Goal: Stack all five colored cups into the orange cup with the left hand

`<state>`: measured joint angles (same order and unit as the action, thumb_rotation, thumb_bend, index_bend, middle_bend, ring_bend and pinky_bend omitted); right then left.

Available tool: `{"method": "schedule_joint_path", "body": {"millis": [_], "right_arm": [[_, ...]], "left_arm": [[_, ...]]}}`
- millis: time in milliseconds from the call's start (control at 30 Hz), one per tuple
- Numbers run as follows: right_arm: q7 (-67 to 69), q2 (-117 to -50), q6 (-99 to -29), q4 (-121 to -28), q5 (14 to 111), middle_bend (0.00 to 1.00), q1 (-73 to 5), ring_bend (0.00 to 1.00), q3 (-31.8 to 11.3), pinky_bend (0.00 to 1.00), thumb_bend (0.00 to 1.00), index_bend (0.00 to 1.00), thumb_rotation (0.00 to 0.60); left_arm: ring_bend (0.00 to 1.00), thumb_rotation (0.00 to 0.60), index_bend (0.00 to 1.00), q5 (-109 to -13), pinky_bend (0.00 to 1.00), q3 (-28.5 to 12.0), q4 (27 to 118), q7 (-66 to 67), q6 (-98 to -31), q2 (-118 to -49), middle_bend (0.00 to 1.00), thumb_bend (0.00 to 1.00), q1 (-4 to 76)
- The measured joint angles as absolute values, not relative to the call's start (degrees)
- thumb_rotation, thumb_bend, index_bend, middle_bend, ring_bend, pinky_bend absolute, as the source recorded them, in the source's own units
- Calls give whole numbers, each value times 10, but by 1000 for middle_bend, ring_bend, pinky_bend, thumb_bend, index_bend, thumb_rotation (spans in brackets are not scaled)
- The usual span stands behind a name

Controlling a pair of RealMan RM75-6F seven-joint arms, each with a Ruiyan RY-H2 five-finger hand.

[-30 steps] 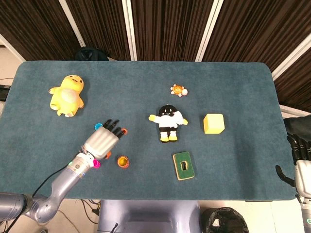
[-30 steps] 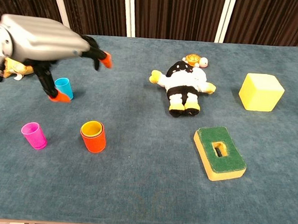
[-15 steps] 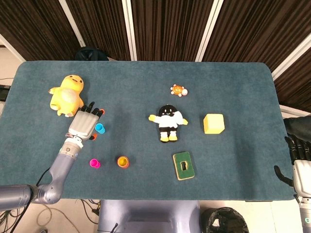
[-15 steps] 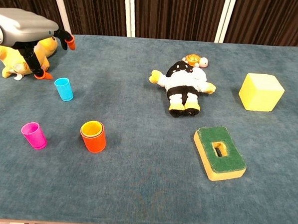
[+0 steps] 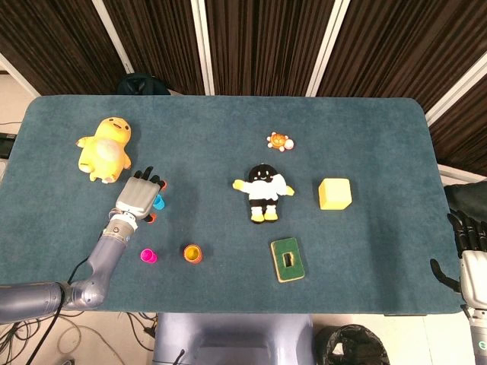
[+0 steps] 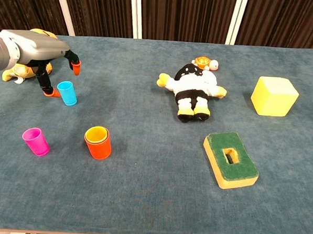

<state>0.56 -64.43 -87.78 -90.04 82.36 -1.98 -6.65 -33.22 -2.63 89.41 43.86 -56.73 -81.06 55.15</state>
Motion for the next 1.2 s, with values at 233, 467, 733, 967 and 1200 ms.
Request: {"method": "schedule_joint_path", "body": {"millis": [233,467,733,967,1200], "right_arm": [[7,-644,-878,-899,823,44,-20,71,-67,36,374,72,600],[6,-645,-877,-899,823,44,-20,72,-66,36,373,72,600],[3,-646,-875,-899,823,44,-21,71,-66,36,373,72,600],[2,-648,-874,-898,822,44,-22,71,-66,36,373,72,600],[2,-647,-874,-898,823,44,-22,71,-66,36,373,72,600]], "left_arm": [[0,600,357,-327,170,-26,861,443,-564,-835,216,178,552],[0,600,375,-332,170,-27,843,444,-565,-847,216,183,550],[0,600,407,-332,170,-26,827,444,-561,-854,221,194,545],[0,600,432,-333,170,-27,815,444,-557,-860,230,195,542],[0,600,447,-339,171,-30,811,442,-557,-863,239,219,539]]}}
